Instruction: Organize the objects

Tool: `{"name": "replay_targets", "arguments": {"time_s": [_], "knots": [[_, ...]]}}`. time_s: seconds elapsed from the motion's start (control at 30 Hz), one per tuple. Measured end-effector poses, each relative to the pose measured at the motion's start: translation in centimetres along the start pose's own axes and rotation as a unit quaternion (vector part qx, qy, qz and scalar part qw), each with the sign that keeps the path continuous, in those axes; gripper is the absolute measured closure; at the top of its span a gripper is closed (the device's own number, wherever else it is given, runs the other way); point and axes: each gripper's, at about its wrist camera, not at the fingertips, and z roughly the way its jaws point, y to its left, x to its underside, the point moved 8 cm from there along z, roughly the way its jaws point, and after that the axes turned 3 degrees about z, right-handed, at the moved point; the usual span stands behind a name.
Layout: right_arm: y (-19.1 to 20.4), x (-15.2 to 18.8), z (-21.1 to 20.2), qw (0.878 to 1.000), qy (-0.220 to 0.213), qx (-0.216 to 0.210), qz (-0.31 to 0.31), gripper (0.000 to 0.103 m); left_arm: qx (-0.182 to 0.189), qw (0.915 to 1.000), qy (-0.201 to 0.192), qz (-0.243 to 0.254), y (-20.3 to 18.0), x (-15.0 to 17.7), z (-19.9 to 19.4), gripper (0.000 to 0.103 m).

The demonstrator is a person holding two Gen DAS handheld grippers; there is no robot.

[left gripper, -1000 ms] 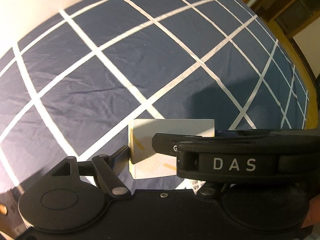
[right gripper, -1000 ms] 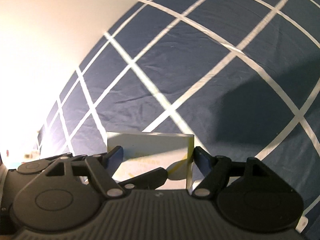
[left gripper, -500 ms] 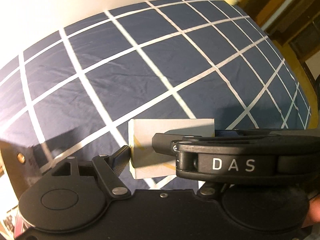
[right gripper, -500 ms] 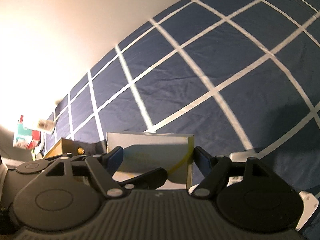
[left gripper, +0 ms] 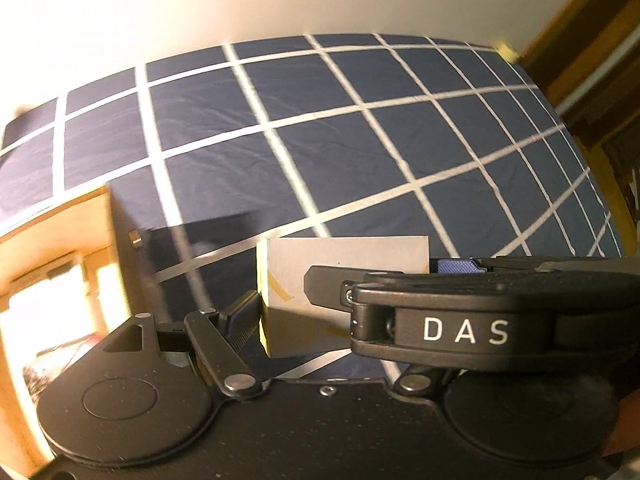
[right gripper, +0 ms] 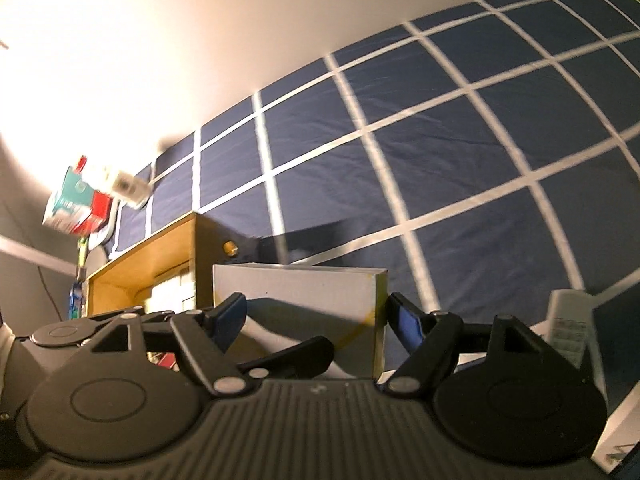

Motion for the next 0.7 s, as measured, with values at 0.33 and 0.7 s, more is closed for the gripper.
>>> {"name": "replay_targets", "arguments": {"time_s": [0.33, 0.7], "knots": [[8.5, 2.9, 2.5, 0.998, 0.019, -0.015, -0.06, 0.026, -0.018, 0.9982, -0.022, -0.053, 7.5, 2.9, -4.2, 0.031], [16.7, 5.6, 6.4, 0.992, 0.049, -0.028, -0.116, 0.026, -0.035, 0.9927, -0.034, -0.111, 15.3, 6.1, -7.3, 0.032]]}}
